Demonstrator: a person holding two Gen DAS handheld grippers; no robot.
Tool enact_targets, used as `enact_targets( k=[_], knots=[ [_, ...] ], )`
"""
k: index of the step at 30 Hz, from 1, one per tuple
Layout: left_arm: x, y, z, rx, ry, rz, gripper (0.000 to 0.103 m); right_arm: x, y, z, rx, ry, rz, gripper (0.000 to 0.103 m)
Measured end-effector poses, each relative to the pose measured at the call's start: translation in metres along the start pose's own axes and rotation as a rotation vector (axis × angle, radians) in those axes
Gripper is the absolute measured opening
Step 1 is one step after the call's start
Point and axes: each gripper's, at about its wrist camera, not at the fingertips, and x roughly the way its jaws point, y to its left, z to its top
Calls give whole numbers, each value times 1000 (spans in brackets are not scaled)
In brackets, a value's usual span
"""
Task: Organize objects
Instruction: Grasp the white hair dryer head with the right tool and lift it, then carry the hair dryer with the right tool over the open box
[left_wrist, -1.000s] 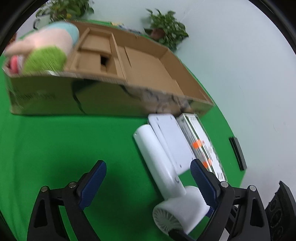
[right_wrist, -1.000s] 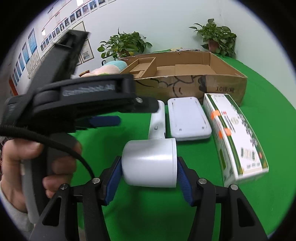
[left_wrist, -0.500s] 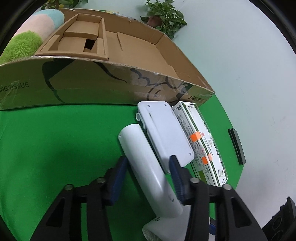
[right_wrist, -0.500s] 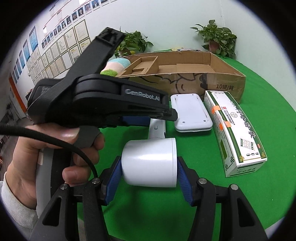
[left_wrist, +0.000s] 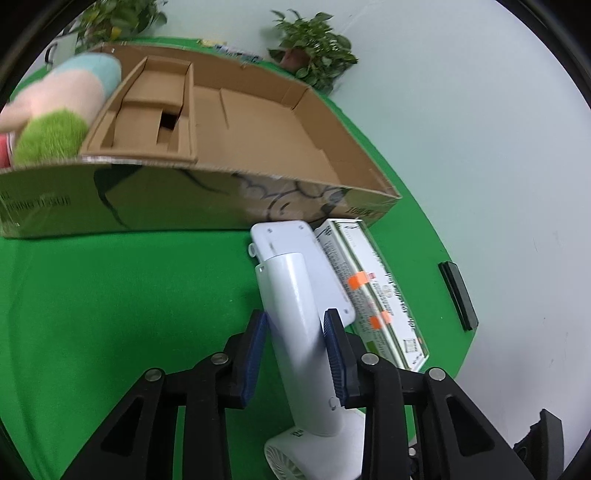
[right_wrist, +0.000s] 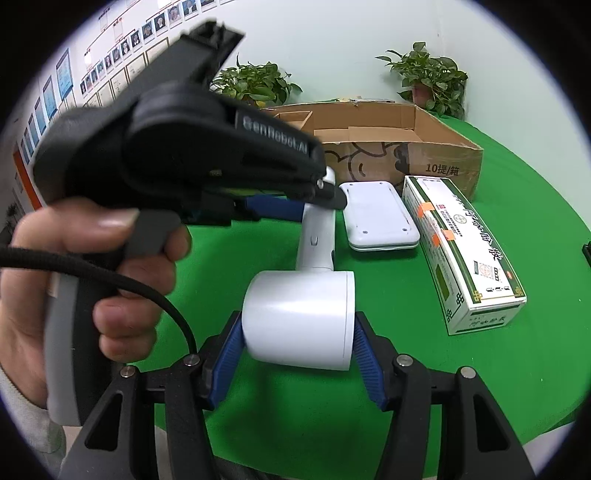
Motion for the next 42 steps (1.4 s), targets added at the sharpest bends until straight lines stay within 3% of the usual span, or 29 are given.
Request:
enact_targets(
  k=[20,42],
  knots=[
    [-48,-23,-9,55,-113,37,26,-3,15,2,-30,-10,-31,56],
    [-84,-56,27,128,-195,36,25,-18,16,43,-44,-89,-56,56]
  ],
)
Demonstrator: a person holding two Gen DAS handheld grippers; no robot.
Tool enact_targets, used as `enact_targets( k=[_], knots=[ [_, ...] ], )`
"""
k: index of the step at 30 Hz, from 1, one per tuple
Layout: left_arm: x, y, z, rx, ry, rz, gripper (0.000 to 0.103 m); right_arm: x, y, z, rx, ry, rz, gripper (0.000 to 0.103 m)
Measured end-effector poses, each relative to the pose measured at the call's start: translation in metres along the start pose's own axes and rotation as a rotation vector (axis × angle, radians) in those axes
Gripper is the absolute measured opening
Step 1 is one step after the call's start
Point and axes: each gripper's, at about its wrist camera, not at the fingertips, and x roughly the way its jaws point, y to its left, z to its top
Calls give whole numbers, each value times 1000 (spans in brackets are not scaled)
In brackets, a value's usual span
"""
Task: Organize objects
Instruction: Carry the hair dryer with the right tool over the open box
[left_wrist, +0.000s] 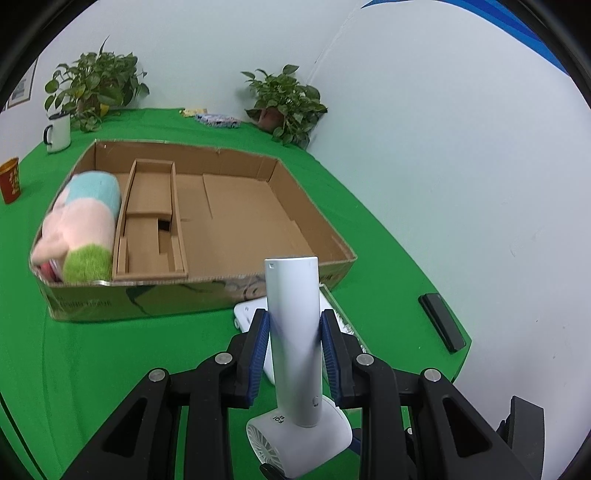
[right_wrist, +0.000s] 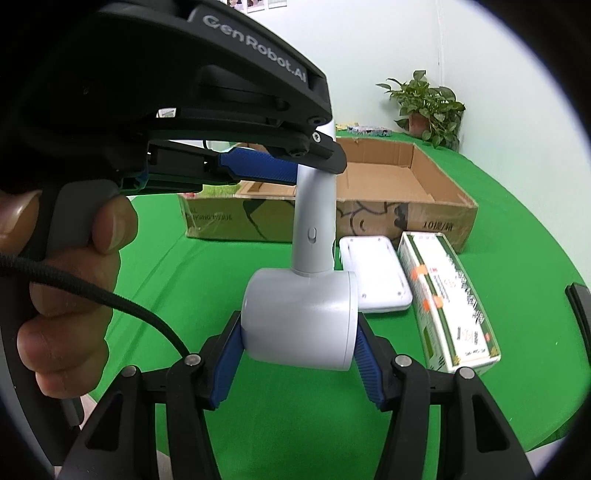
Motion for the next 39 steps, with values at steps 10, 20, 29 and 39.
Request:
enact_targets(
  k=[10,20,29,39],
  knots=[
    [-26,-12,33,28,-47,10,25,-9,3,30,-4,-52,1,56],
    [-65,-30,82,57,-122,40,25,-22,6,77,-31,-105,21,56],
    [-80,-47,139,86,-148,74,25,-20,-1,124,-39,-149,49,56],
    [-33,-41,205,70,-58,92,25,18,-18,166,-18,-79,54,55]
  ],
)
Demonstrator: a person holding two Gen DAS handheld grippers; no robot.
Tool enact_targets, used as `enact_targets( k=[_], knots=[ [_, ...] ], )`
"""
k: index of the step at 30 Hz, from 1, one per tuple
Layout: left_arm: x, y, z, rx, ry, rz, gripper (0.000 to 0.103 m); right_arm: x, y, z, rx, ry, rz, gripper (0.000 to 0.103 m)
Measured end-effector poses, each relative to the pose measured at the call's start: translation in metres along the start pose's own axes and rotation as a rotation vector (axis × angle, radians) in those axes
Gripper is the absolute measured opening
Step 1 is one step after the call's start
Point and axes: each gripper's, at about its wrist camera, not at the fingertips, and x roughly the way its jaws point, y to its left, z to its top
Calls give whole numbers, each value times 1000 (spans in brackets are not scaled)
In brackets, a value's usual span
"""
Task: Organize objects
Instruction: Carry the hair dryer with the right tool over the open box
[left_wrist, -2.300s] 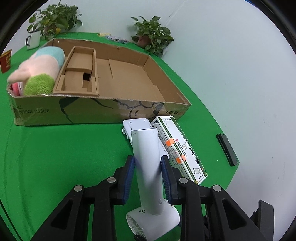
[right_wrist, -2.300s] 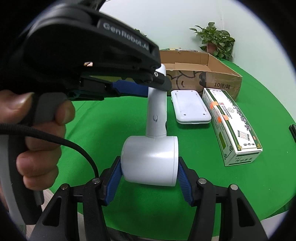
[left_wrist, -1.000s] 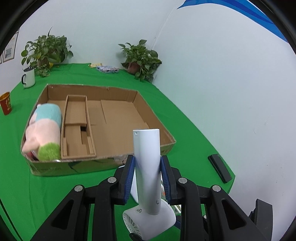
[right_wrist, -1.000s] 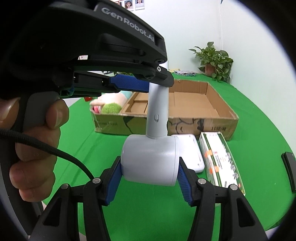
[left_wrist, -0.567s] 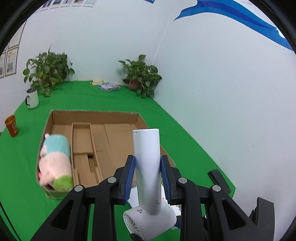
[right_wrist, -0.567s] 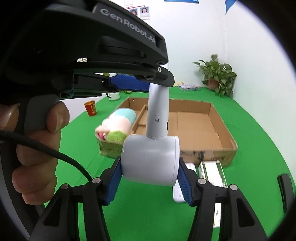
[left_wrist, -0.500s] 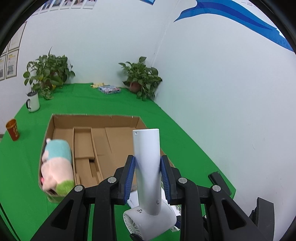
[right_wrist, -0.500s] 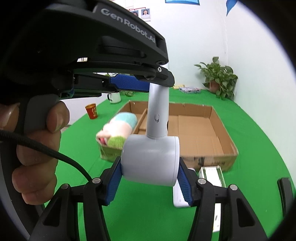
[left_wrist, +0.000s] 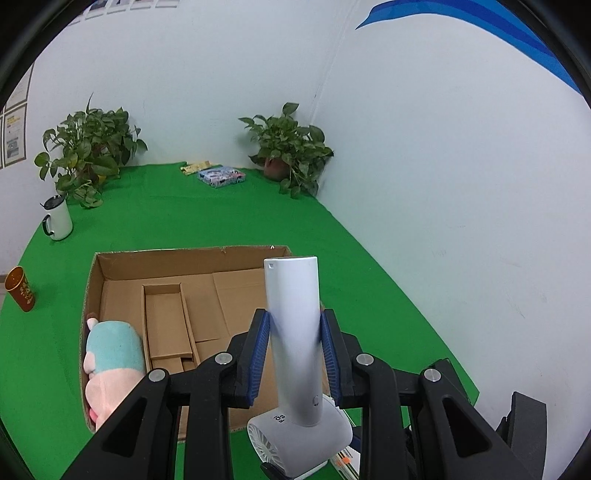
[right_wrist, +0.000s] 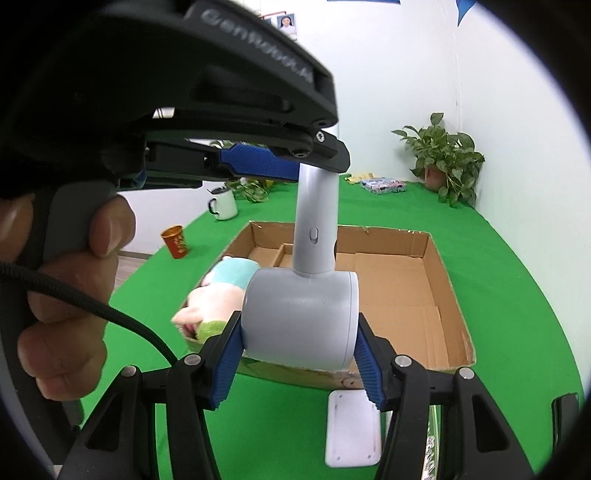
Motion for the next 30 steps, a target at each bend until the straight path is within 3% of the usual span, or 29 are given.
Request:
enact_targets(
  k=[10,19,30],
  knots=[
    [100,41,25,-44,116,-10,25,59,-28,12,43,111,0,56],
    [191,79,1,-106,247,9,25,118,-52,-8,94,240,43,56],
    [257,125,-33,-193,373,40,26,163,-66,-30,165,374,110,56]
  ],
)
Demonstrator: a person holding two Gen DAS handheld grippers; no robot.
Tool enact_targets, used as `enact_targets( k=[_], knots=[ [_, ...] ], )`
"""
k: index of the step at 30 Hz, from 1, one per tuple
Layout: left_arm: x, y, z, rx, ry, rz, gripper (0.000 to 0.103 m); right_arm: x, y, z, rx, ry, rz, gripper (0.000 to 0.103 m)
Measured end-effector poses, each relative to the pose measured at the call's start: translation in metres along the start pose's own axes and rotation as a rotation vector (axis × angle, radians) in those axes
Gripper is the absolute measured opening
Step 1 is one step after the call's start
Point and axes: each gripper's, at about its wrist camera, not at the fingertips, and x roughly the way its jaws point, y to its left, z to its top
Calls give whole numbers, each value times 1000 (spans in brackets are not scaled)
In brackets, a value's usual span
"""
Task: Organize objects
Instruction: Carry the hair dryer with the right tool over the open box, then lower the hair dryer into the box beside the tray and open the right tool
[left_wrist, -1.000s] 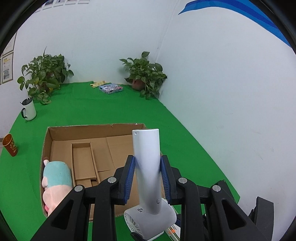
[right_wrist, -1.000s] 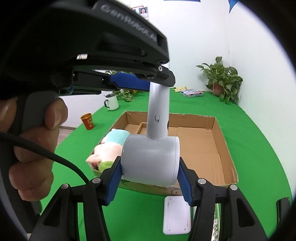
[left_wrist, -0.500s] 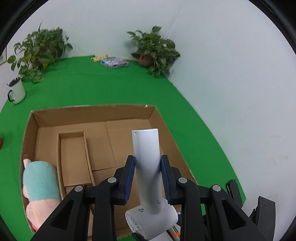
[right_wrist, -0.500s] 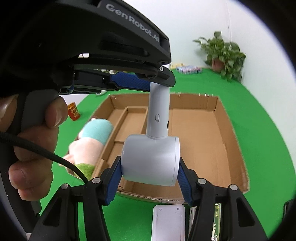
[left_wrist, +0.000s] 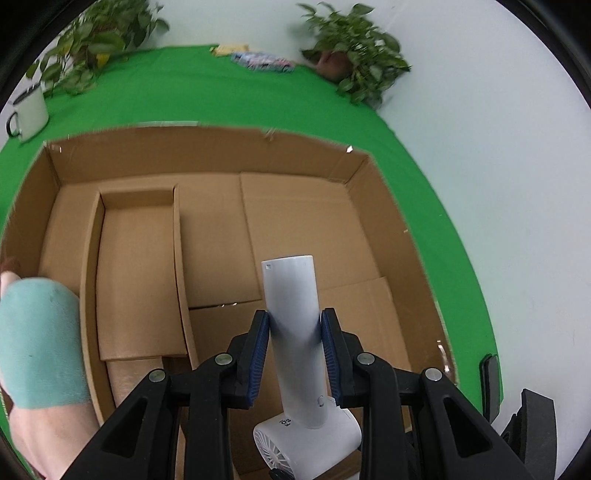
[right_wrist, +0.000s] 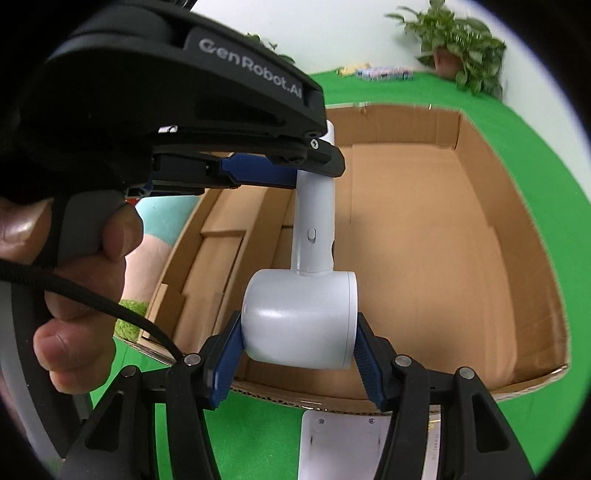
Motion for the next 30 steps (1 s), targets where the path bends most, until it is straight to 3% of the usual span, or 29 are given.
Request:
enact_targets(
  k=[7,18,23,30],
  knots=[
    [29,14,-4,-35,64,-1,27,13,-6,-1,31,65,12,55],
    [34,21,-3,-40,83,24,27,15,1,-5,19,77,-9,55],
    [20,29,-8,-53,69,7,29,15,3,-6,13,84,-43,55],
    [-29,23,-14,-10,-23,14,29,12,6,-6,15,90,6,57]
  ],
)
